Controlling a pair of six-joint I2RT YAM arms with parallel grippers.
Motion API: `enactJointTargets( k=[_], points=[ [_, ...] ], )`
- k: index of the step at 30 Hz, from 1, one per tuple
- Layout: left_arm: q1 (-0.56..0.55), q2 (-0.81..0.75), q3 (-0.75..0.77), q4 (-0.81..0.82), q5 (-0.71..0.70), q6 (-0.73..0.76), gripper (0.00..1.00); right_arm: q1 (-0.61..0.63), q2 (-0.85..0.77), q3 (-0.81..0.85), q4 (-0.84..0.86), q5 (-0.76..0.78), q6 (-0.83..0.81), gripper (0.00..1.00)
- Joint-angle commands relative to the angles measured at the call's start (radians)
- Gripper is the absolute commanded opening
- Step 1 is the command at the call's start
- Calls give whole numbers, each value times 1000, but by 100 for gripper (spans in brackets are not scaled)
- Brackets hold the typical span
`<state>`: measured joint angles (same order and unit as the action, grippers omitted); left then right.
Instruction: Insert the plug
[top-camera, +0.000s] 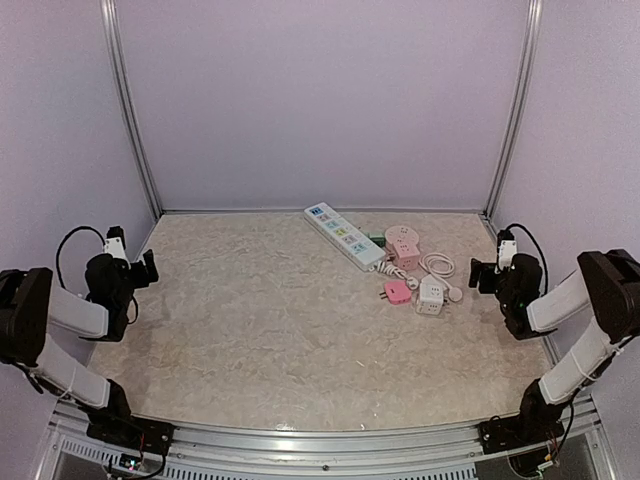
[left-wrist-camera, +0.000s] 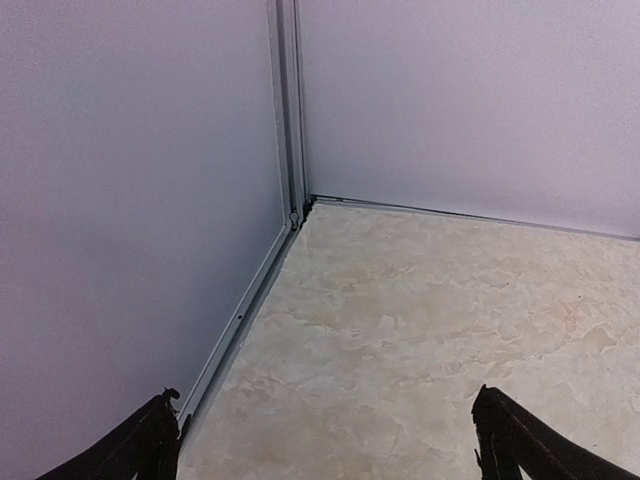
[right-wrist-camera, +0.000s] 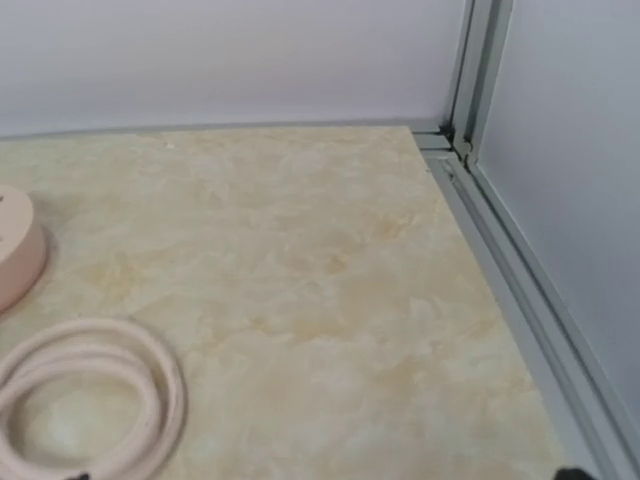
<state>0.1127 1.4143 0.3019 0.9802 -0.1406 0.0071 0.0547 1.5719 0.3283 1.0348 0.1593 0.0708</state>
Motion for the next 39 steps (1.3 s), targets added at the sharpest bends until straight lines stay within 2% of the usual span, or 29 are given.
enactJointTargets(
  k=[1, 6, 9, 11, 13, 15, 17, 21, 24, 26, 28, 30, 35, 39],
  points=[
    [6, 11, 11, 18, -15, 1, 99, -6, -152, 220, -417, 15, 36, 100],
    [1, 12, 11, 21, -25, 2, 99, -4, -146, 484, -791, -353, 154, 97],
    [6, 9, 24, 15, -19, -1, 99, 45, -78, 641, -922, -581, 229, 99],
    [34, -54, 165, -311, -14, -30, 99, 149, -36, 751, -1015, -537, 206, 99],
    [60, -69, 420, -705, -4, 25, 99, 262, 36, 887, -1163, -398, 157, 100],
    [80, -32, 622, -932, 19, 116, 99, 346, 146, 1053, -1321, -291, 133, 100],
    [111, -9, 760, -1145, 159, 173, 99, 405, 276, 1225, -1466, -230, 116, 100],
    [145, -57, 851, -1374, 451, 236, 99, 468, 576, 1649, -1744, -202, 77, 100],
    [101, -93, 897, -1527, 473, 304, 99, 483, 856, 2009, -1985, -124, 67, 100],
    [51, -83, 946, -1641, 447, 359, 99, 486, 985, 2192, -2074, -52, 72, 100],
    [-1, -71, 973, -1734, 429, 404, 99, 486, 1042, 2246, -2076, -11, 72, 100],
    [-57, -66, 985, -1781, 423, 437, 99, 487, 1046, 2204, -2053, -5, 85, 100],
    [-136, -71, 988, -1807, 418, 491, 99, 499, 1013, 2016, -1977, -82, 113, 99],
    [-172, -40, 999, -1809, 359, 489, 99, 532, 1027, 1991, -1956, -66, 102, 99]
  ],
)
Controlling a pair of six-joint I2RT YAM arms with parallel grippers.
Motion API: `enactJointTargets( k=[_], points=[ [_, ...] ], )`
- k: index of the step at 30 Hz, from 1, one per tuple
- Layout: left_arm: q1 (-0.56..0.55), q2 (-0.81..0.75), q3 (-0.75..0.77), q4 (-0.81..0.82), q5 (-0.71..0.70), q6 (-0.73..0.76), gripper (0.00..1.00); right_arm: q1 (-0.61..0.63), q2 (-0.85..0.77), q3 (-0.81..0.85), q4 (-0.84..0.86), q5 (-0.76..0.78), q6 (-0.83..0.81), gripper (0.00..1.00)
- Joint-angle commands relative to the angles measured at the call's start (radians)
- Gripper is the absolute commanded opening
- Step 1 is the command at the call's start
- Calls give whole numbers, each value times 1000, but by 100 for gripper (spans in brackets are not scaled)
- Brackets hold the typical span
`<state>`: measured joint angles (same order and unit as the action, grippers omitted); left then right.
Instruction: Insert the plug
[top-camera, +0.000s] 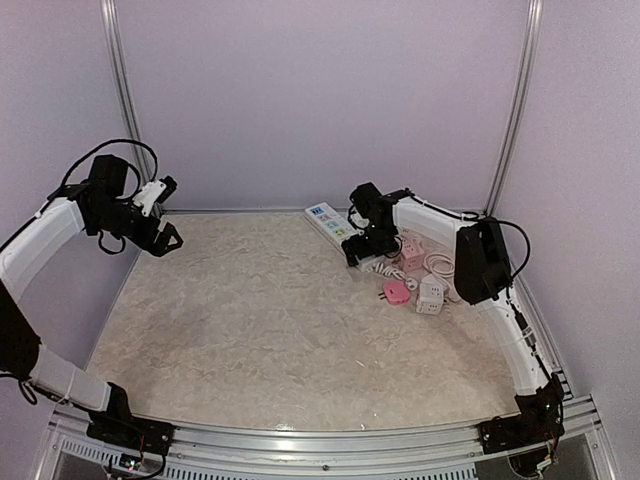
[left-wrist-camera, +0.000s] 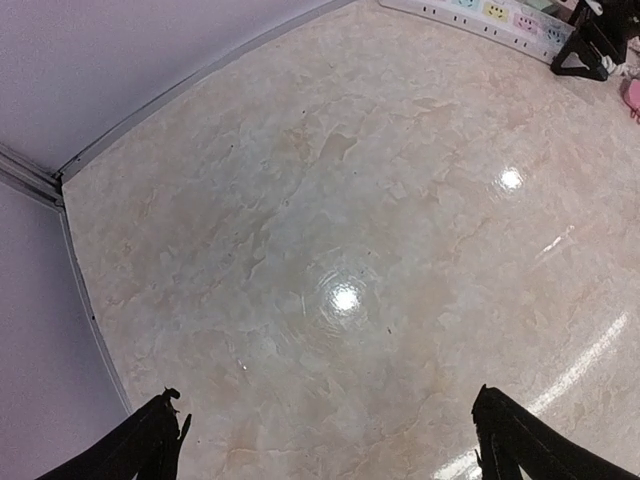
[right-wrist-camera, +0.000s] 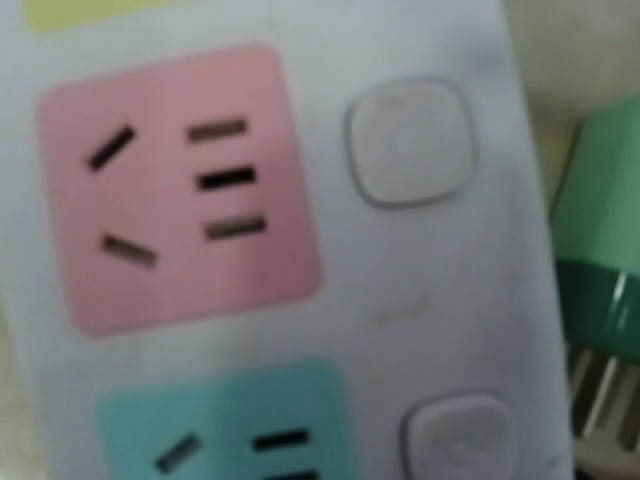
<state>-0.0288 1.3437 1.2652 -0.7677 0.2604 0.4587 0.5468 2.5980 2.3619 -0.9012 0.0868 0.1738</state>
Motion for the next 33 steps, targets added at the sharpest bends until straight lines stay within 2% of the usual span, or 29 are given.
enactJointTargets(
  k=[1, 2, 6, 9, 11, 15, 19, 24, 33],
  points=[
    [-32, 34, 40, -66, -38, 34, 99, 42, 10, -39, -20, 1, -1, 97],
    [-33, 35, 43, -70, -29, 35, 99, 43, 20, -31, -21, -2, 1, 92],
    [-30, -1, 41, -77, -9, 53, 99, 45, 19, -22, -32, -50, -20, 51],
    [0, -31, 63, -105, 28, 63, 99, 65, -38, -79, -24, -97, -89, 30],
    [50, -34, 82, -124, 81, 61, 99, 96, -93, -163, -8, -155, -190, 22],
    [161, -44, 90, -129, 169, 52, 99, 234, -204, -394, -5, -249, -442, 25],
    [182, -49, 74, -127, 129, 49, 99, 365, -259, -552, -18, -175, -584, 23],
    [182, -64, 49, -145, 142, 54, 99, 427, -256, -589, -71, -119, -567, 25],
    [182, -108, 39, -150, 150, 58, 99, 427, -334, -625, -8, -12, -467, 23]
  ],
)
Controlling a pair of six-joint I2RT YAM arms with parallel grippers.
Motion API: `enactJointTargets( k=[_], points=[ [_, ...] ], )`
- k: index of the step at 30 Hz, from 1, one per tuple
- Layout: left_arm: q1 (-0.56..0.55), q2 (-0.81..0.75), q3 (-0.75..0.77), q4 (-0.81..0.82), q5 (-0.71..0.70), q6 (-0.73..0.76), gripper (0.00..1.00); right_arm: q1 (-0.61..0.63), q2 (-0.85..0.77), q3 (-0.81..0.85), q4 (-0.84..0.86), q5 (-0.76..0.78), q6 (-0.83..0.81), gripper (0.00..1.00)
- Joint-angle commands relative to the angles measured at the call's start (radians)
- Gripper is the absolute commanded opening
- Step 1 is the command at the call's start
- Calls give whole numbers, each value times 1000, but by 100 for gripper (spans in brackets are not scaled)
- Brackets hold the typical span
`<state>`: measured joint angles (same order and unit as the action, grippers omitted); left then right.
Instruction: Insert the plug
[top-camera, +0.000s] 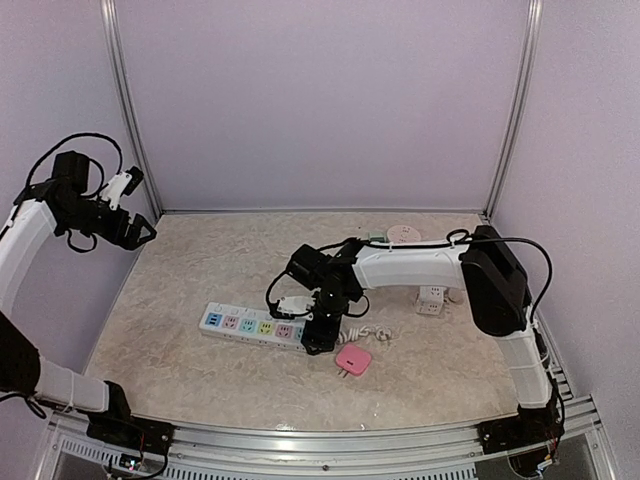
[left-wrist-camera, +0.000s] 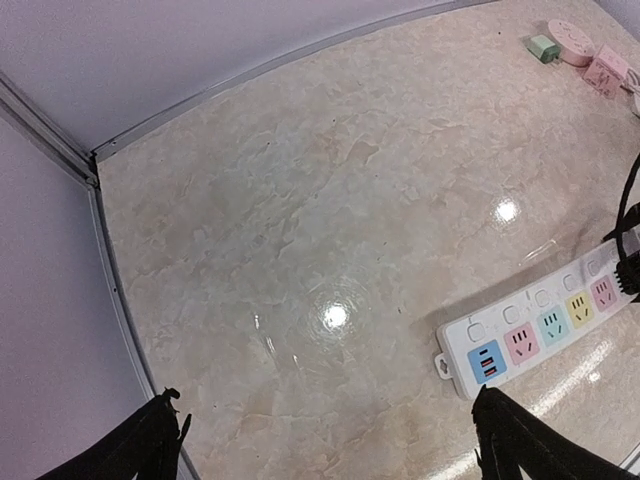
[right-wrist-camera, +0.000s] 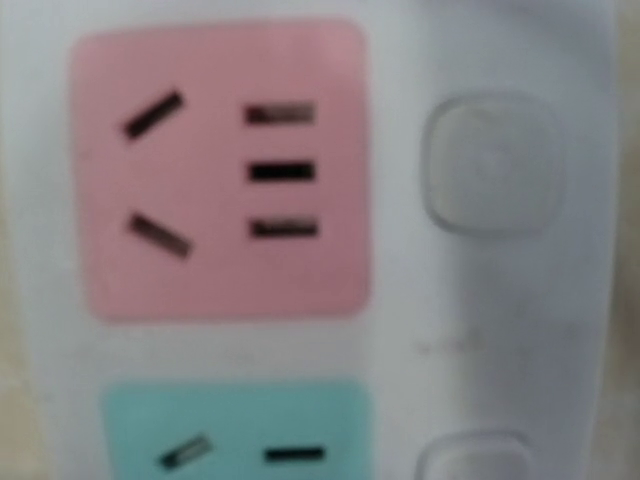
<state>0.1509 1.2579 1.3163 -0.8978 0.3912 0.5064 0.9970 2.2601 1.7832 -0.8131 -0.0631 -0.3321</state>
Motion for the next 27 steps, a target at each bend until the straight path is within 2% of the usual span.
enactJointTargets(
  k=[1, 3, 5, 6, 8, 11, 15, 18, 20, 23, 27],
  points=[
    [3, -24, -12, -18, 18, 11, 99, -23, -8, -55, -89, 138, 37, 25],
    [2, -26, -14, -16, 12, 12, 99, -23, -26, -64, -78, 145, 20, 34],
    [2, -28, -15, -9, 0, 12, 99, -20, -37, -53, -78, 178, -5, 57],
    [3, -29, -16, -6, -3, 13, 99, -20, -46, -43, -74, 198, -18, 65],
    [3, -32, -15, -3, -8, 14, 99, -21, -68, -21, -51, 238, -46, 71],
    [2, -32, -12, -2, -10, 13, 99, -30, -106, -16, -23, 267, -114, 88],
    [3, -39, -17, -1, -34, 23, 99, -58, -123, -29, -59, 322, -164, 94],
    [3, -46, -27, 6, -59, 27, 99, -61, -138, -49, -93, 369, -120, 97],
    [3, -43, -32, 7, -74, 27, 99, -63, -179, -69, -88, 318, -59, 97],
    [4, -33, -34, 5, -101, 26, 99, -82, -276, -122, 2, 270, 92, 99],
    [5, -33, -32, 4, -145, 18, 99, -209, -349, -77, 20, 312, 467, 100]
  ],
)
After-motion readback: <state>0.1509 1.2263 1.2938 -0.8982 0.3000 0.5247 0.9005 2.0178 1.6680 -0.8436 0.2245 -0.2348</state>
